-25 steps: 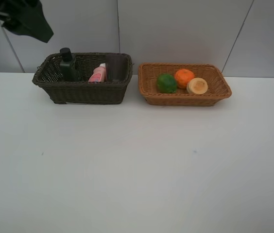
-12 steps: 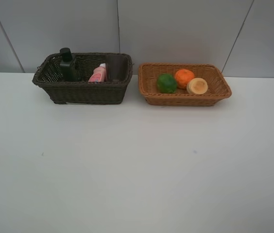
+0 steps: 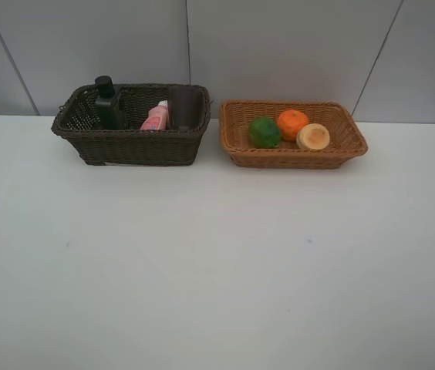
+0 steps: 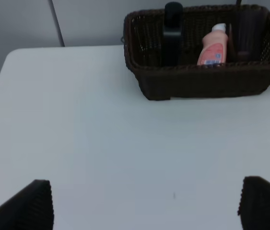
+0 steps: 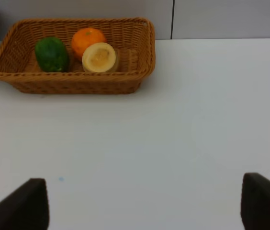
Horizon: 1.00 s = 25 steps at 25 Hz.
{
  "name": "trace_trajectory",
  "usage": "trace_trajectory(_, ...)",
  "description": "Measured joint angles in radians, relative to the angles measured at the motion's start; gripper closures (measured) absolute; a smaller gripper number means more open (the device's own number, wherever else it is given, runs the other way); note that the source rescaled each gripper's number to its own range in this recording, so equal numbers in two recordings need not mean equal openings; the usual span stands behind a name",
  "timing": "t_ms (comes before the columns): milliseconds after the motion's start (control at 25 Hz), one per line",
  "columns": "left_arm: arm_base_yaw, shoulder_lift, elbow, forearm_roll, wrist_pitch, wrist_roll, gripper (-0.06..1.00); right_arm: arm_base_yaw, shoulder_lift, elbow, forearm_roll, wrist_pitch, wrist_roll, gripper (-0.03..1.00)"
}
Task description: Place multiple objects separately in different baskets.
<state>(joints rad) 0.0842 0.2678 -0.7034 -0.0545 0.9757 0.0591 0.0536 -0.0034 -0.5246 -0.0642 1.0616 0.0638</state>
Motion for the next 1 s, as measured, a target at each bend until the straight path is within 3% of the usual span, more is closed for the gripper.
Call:
trace_trajectory(320, 0.003, -0.008, 0.006, 0.007, 0.089, -0.077, -0.06, 0.0, 0.0, 0.0, 0.0, 0.0, 0.0, 0.26)
trace_trajectory(520, 0.003, -0.091, 0.072, 0.054, 0.1, -0.096, -0.06, 0.0, 0.0, 0.0, 0.0, 0.0, 0.0, 0.26)
trace_trajectory(760, 0.003, -0.218, 0.188, 0.054, 0.104, -0.096, -0.06, 0.0, 0.0, 0.0, 0.0, 0.0, 0.0, 0.26)
trace_trajectory(1000, 0.003, -0.273, 0.198, 0.062, 0.09, -0.096, -0.06, 0.0, 0.0, 0.0, 0.0, 0.0, 0.0, 0.26)
